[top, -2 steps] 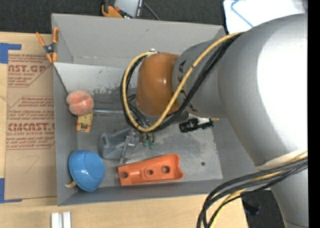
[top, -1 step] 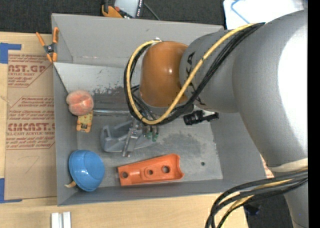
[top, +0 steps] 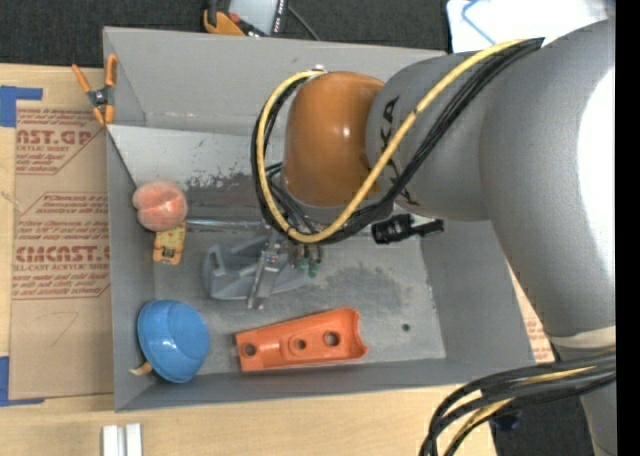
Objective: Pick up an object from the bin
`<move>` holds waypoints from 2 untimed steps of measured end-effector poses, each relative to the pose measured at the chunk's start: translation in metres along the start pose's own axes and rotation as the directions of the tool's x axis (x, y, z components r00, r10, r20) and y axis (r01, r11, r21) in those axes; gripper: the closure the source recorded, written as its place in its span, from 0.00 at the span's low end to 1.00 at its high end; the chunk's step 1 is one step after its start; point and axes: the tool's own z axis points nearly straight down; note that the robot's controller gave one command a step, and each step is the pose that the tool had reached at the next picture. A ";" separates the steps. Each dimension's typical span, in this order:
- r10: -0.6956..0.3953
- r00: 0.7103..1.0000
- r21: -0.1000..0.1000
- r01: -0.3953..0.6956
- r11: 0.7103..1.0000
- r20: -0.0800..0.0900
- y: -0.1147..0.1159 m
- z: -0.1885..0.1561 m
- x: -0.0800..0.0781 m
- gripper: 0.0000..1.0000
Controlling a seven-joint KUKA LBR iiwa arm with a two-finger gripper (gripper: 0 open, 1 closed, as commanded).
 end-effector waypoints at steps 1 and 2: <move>-0.001 1.000 0.002 0.001 1.000 -0.004 0.000 -0.006 0.001 1.00; -0.001 1.000 0.003 0.001 1.000 -0.008 -0.001 -0.016 0.003 1.00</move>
Offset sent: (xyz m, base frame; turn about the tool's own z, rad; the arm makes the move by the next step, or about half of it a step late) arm -0.0009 0.0001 0.0304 -0.0005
